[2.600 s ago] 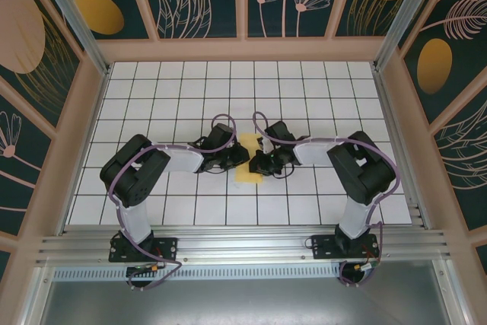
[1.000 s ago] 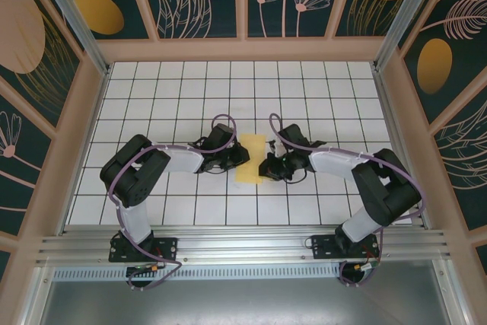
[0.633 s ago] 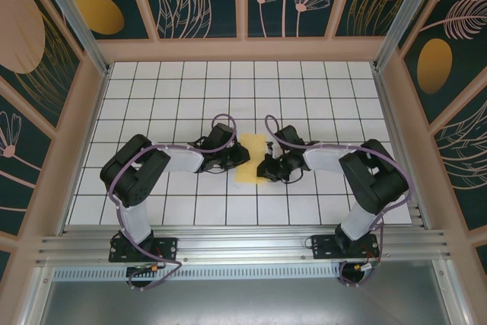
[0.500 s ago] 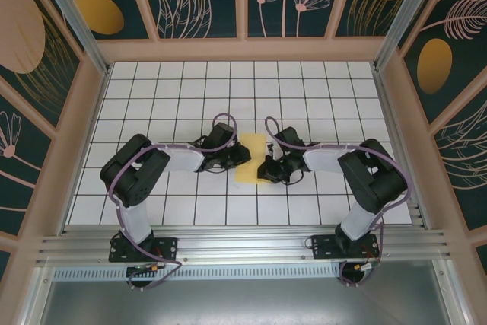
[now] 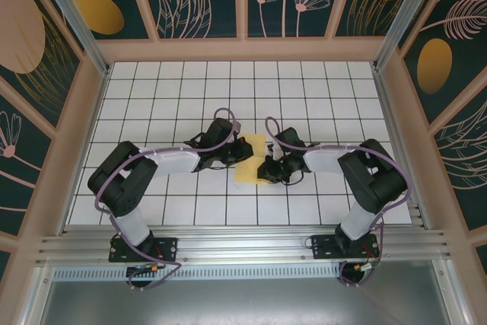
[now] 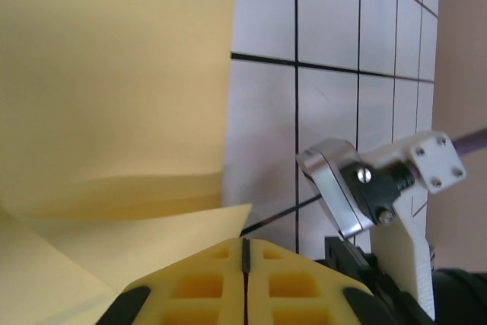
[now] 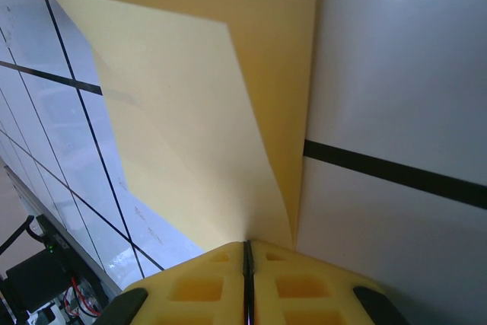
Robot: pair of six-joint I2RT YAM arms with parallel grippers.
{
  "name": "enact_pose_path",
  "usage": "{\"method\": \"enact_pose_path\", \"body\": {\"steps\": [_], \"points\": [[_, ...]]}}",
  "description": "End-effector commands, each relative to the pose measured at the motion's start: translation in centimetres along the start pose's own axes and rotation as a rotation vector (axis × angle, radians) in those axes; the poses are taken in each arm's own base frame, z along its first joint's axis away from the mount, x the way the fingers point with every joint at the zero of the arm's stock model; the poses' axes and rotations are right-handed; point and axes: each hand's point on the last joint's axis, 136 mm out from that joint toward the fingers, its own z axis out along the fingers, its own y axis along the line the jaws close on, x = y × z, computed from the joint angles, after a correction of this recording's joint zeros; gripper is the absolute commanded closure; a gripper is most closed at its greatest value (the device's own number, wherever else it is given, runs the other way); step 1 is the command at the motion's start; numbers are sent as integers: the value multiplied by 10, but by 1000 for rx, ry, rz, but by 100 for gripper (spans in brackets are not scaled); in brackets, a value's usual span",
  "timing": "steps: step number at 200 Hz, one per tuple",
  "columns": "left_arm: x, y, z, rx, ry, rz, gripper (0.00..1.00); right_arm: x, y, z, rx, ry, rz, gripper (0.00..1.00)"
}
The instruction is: Fold a paper plane with a square sheet of paper (pick it up from the middle)
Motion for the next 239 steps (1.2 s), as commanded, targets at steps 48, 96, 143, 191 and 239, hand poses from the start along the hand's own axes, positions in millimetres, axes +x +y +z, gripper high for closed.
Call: {"method": "enact_pose_path", "body": {"steps": [48,96,143,191,239], "points": [[24,18,23,-44,43,-54,99,12,-28,6,82,15,64,89],[31,32,29,-72,55,-57,96,14,-31,6,90,18,63,90],[36,50,33,-99,41,-50,90,16,-40,8,126,23,76,91],[30,66,29,-174,-9,-21,89,25,-59,9,214,48,97,99],[16,74,22,-248,-71,5,89,33,-68,10,249,71,102,100]]}}
